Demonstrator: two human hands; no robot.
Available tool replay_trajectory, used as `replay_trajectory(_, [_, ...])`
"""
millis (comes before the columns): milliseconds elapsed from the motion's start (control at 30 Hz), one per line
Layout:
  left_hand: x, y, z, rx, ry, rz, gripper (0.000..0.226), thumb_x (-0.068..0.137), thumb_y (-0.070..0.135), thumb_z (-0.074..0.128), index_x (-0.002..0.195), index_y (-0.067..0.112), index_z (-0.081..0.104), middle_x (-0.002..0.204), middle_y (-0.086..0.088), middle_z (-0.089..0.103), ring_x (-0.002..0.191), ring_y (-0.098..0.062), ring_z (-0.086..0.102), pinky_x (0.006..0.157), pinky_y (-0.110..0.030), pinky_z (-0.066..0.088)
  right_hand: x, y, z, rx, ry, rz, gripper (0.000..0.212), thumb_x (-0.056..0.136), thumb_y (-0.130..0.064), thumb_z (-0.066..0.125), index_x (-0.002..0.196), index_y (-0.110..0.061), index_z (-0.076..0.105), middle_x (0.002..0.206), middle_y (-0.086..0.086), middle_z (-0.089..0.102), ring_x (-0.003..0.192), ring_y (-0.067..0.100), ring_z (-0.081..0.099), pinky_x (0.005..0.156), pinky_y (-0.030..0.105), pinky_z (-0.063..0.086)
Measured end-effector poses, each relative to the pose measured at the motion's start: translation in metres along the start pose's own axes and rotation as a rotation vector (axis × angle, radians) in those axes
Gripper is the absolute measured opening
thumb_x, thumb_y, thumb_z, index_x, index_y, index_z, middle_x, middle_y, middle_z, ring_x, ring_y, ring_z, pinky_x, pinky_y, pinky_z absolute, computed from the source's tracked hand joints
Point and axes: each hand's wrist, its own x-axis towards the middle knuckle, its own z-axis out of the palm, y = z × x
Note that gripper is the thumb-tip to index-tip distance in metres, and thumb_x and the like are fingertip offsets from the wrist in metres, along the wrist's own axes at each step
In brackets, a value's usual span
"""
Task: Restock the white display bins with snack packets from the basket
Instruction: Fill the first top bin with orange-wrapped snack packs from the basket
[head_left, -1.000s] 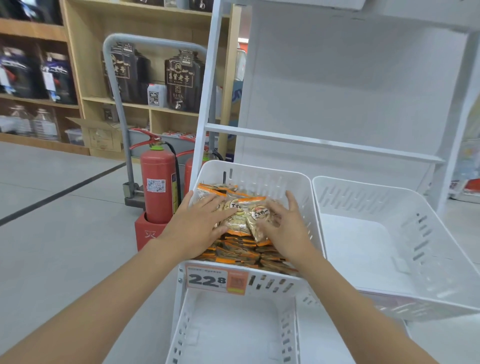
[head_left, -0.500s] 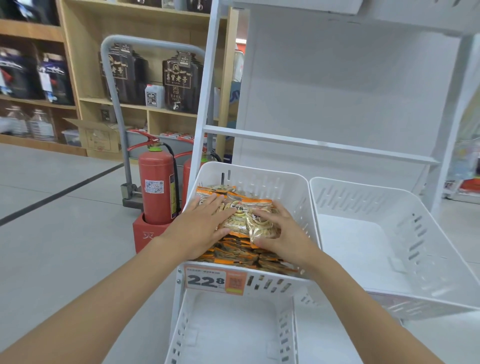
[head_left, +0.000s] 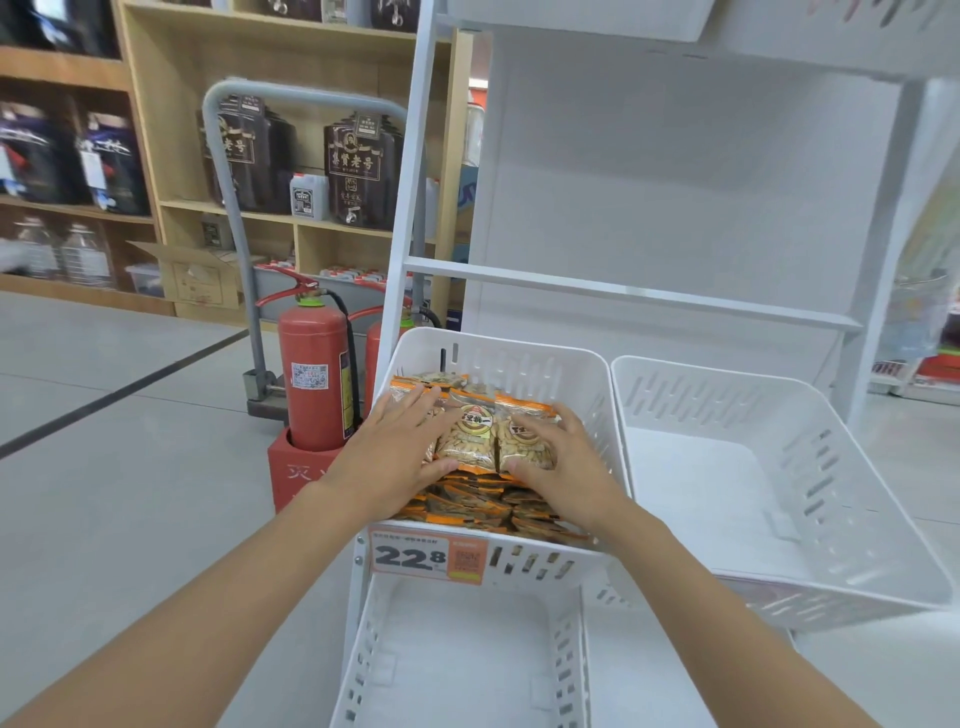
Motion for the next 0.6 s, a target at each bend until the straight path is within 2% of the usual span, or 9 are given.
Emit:
replay_trajectory(100, [-0.011,0.007,-0.011,-0.066,0.065,-0.041,0.061,0.097,0.054,0.046,0.152,0.036,0.026,0.162,0.003,0.019,0.15,-0.016,0.01,0.123,-0.037,0.004,-0.014,-0.013,-0.007,-0.021,-0.004,-0.013,0.059,0.086,-0.037,0.07,0.138,-0.047,0.044,0.161,-0.004,0.007,0.145,0.023,0.025,0.117,0.041,0.027])
replay_trajectory(200, [-0.035,0.03,-0.033,-0.122,0.123,-0.076,0.054,0.095,0.05,0.053,0.144,0.033,0.042,0.154,0.005,0.037,0.143,-0.016,0.028,0.117,-0.037,0.022,-0.042,-0.035,-0.017,-0.054,0.025,-0.025,0.057,0.087,-0.029,0.069,0.139,-0.035,0.048,0.16,0.003,0.017,0.147,0.02,0.02,0.119,0.034,0.021])
replay_trajectory(333, [-0.09,0.074,-0.059,-0.237,0.127,-0.112,0.04,0.092,0.042,0.063,0.13,0.026,0.058,0.13,0.004,0.059,0.124,-0.02,0.049,0.1,-0.04,0.04,-0.107,-0.063,-0.03,-0.06,0.12,-0.097,0.048,0.082,-0.015,0.072,0.129,-0.014,0.06,0.139,0.008,0.046,0.133,0.021,0.041,0.108,0.021,0.027])
replay_trajectory(400, [-0.129,0.095,-0.06,-0.353,0.074,-0.138,0.035,0.091,0.037,0.066,0.123,0.024,0.062,0.123,0.002,0.063,0.113,-0.021,0.056,0.093,-0.041,0.047,-0.15,-0.069,-0.03,-0.061,0.126,-0.12,0.042,0.082,-0.012,0.071,0.123,-0.011,0.063,0.13,0.009,0.053,0.121,0.023,0.051,0.1,0.022,0.034])
replay_trajectory(500, [-0.198,0.127,-0.046,-0.482,-0.092,-0.226,0.034,0.092,0.034,0.065,0.123,0.022,0.061,0.121,0.001,0.062,0.101,-0.017,0.059,0.089,-0.038,0.051,-0.222,-0.07,-0.021,-0.069,-0.086,-0.036,0.039,0.087,-0.019,0.068,0.126,-0.017,0.06,0.13,0.003,0.052,0.104,0.016,0.053,0.09,0.027,0.044])
replay_trajectory(600, [-0.27,0.157,-0.019,-0.594,-0.239,-0.316,0.033,0.092,0.034,0.066,0.121,0.017,0.063,0.118,-0.002,0.061,0.096,-0.017,0.06,0.089,-0.033,0.05,-0.293,-0.056,0.003,-0.094,-0.294,0.013,0.037,0.088,-0.021,0.068,0.125,-0.019,0.061,0.13,0.002,0.052,0.101,0.013,0.052,0.082,0.026,0.046])
